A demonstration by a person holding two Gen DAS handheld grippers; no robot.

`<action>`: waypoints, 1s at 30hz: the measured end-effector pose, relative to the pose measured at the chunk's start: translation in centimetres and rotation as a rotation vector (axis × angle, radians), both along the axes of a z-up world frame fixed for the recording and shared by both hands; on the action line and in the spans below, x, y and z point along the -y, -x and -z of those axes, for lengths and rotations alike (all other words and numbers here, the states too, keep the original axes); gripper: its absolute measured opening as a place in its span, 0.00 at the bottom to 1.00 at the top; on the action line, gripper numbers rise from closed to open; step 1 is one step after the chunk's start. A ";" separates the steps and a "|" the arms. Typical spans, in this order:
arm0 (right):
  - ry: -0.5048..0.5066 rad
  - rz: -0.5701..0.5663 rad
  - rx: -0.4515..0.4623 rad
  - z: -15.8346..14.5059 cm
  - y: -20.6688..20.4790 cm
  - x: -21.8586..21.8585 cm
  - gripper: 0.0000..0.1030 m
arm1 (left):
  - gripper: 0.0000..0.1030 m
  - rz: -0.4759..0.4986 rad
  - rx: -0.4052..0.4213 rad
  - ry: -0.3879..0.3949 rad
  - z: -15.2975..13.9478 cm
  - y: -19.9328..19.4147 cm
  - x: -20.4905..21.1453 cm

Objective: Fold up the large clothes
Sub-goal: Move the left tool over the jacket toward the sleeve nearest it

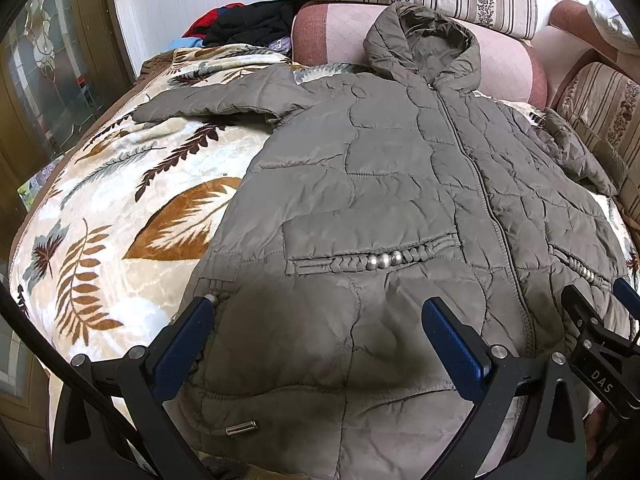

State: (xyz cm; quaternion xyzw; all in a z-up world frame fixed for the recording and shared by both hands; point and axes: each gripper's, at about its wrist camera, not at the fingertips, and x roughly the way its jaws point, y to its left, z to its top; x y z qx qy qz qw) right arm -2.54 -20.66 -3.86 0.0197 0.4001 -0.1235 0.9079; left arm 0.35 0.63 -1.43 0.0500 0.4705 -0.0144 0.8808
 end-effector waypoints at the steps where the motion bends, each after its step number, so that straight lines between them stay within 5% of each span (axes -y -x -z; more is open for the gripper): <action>1: -0.001 0.000 -0.001 0.0 0.0 0.0 0.96 | 1.00 0.000 -0.014 -0.003 0.0 0.0 0.0; 30: 0.019 -0.017 -0.006 0.2 -0.5 -0.4 0.96 | 1.00 -0.045 0.044 0.029 0.3 -1.2 -2.3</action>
